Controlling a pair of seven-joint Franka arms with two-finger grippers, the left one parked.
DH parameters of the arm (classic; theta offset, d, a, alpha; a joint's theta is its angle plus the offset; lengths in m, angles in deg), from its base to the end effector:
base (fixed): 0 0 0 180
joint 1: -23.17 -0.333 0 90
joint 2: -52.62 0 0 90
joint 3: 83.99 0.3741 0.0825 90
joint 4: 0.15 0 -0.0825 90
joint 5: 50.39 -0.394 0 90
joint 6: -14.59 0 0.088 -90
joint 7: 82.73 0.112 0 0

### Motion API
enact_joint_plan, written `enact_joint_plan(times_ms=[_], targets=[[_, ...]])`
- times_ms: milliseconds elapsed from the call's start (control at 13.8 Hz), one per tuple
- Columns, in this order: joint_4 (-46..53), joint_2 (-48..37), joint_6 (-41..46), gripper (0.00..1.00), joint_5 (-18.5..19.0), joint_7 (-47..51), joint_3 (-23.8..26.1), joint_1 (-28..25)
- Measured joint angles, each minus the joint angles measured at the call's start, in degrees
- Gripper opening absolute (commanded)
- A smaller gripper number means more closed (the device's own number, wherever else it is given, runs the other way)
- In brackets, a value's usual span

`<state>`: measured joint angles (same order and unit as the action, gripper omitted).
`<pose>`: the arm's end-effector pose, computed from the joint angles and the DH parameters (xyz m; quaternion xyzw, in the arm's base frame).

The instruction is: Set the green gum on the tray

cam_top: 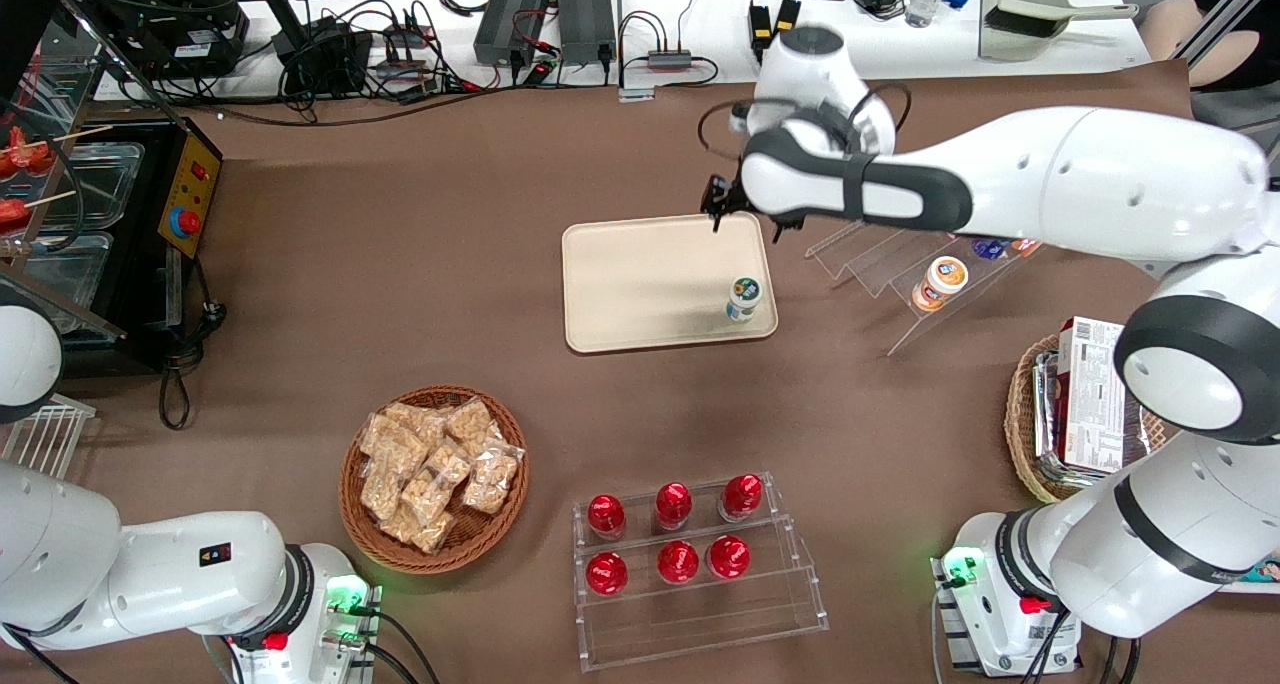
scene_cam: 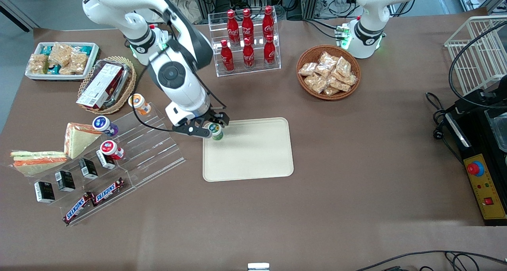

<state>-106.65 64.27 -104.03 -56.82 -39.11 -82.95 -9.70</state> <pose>0.5212 0.3571 0.4587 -0.9925 0.1113 0.0289 0.0424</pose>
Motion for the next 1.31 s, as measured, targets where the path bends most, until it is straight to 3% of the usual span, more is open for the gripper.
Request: enact_joint_plan(times_ms=[291, 509, 655, 1091, 1309], targets=[[14.31, -3.63, 17.58, 1.00, 3.31, -7.51, 0.44, 5.50], [16.80, -8.17, 20.68, 1.00, 4.19, -17.22, 7.20, 19.32], [16.77, -10.84, 21.32, 1.00, 5.49, -23.46, 8.25, 25.93], [16.33, -12.16, 21.71, 1.00, 6.27, -42.99, -6.02, 28.80], [16.26, -11.74, 21.71, 1.00, 6.27, -45.13, -7.71, 30.90]])
